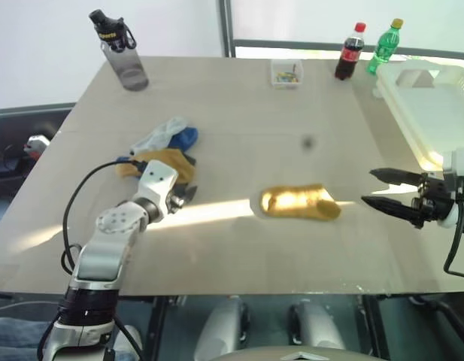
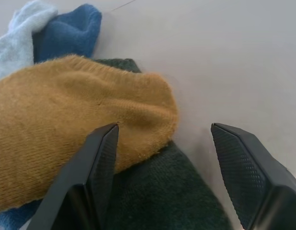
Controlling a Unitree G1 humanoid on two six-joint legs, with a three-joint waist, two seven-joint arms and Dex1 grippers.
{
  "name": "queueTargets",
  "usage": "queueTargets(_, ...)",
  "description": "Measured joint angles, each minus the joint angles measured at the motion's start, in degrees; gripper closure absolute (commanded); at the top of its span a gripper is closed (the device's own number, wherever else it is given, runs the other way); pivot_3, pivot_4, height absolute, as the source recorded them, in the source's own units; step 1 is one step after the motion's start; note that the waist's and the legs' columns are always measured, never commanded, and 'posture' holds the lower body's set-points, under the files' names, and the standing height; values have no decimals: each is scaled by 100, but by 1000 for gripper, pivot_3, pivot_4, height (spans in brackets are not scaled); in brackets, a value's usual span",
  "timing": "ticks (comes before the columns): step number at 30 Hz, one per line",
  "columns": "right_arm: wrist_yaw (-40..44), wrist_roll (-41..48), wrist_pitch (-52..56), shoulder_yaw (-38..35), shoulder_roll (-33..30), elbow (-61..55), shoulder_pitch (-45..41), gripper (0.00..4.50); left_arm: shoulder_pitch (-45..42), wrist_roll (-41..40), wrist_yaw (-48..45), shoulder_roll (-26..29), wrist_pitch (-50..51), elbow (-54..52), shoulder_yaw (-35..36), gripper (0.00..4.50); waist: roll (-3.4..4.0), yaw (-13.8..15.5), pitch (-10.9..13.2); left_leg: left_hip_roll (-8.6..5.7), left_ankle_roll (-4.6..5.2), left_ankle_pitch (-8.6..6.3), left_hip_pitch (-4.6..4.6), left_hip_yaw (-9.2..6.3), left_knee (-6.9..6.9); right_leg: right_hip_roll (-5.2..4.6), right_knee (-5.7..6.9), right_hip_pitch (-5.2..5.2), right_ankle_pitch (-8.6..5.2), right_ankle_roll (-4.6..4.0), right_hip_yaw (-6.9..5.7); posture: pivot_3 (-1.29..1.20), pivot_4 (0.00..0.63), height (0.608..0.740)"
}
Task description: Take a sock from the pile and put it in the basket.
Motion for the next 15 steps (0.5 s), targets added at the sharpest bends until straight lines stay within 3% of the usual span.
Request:
queueTargets(1,1,-1,-4,6,0,1,-9,1004,-34,21,1,-15,-34,42,-12,1200,0,1,0,-1,0,0,0,0,0,-1,0,0,0,0,0,0,150,740)
queueTargets(3,3,-4,-11,11,0,16,-13,957,-126,93,2,-37,-133,175,-71,1973,0,-3,0,-2,0,0,0,0,0,-2,0,0,0,0,0,0,150,740)
queueTargets(8,4,-7,-54,12,2,33,-11,957,-225,129,-1,-84,-217,291,-113,4395,1,-5,-1,-2,0,0,0,0,-1,-2,0,0,0,0,0,0,150,740)
queueTargets(15,-5,-15,-148,12,53,33,41,957,-284,148,-30,-85,-263,360,-121,4458,1,-2,-1,-3,0,0,0,0,-1,-3,1,0,0,0,-1,0,150,740)
